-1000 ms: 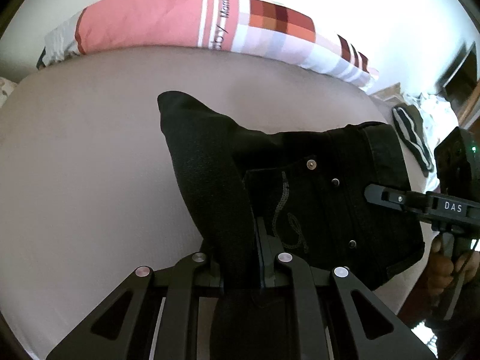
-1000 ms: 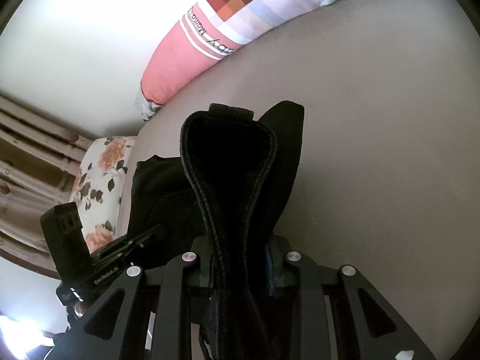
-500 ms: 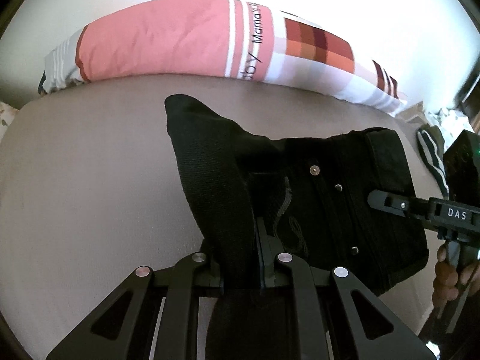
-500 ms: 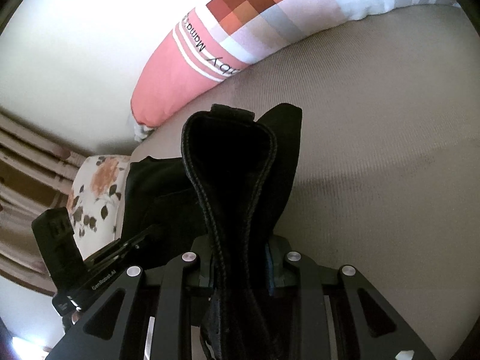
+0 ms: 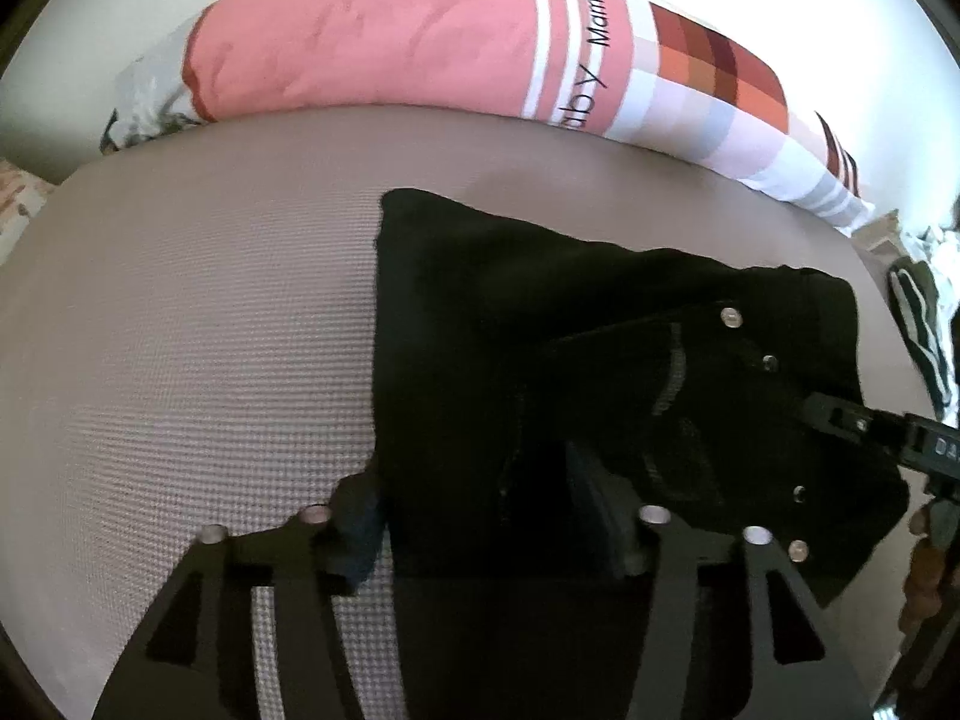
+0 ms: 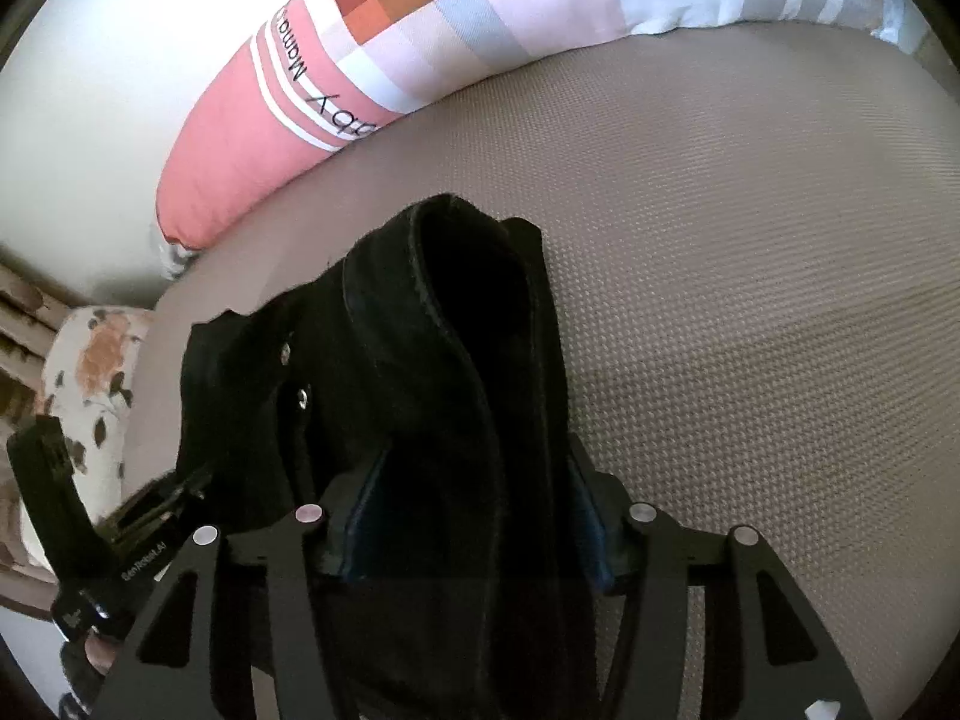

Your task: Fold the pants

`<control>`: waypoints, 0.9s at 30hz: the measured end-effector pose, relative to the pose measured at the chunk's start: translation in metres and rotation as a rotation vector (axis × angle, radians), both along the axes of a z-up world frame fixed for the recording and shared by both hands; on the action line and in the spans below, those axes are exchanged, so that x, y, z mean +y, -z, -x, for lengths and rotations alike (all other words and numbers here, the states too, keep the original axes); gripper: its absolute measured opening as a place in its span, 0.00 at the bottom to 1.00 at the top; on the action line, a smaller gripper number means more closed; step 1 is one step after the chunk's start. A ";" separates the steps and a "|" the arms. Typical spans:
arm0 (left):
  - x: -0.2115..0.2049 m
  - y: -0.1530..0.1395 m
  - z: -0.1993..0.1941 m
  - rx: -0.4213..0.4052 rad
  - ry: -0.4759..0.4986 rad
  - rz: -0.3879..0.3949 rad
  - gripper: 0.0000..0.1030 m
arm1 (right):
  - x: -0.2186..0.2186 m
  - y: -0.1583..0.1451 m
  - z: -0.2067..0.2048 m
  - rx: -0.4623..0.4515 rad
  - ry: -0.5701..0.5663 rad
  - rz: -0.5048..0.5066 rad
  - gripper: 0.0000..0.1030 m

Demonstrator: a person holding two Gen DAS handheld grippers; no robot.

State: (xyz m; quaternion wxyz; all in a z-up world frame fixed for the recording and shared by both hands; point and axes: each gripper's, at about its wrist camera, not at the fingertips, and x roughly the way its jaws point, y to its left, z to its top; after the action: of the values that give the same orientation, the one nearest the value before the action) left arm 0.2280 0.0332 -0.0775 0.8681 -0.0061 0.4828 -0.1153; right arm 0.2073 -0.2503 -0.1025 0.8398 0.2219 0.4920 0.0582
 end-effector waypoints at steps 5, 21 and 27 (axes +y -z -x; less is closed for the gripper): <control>0.004 -0.001 0.011 0.007 -0.037 -0.030 0.69 | 0.006 -0.013 0.016 -0.006 0.003 0.064 0.53; 0.005 -0.033 0.140 -0.136 -0.112 -0.150 0.69 | 0.053 -0.067 0.141 -0.180 0.001 0.262 0.65; 0.003 -0.048 0.180 -0.186 -0.150 -0.152 0.69 | 0.072 -0.068 0.175 -0.210 0.011 0.290 0.66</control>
State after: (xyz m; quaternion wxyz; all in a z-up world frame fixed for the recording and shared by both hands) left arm 0.0477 0.0362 -0.0295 0.9132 0.0342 0.4058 -0.0133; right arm 0.0320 -0.1787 -0.0345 0.9101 0.0938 0.4036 0.0049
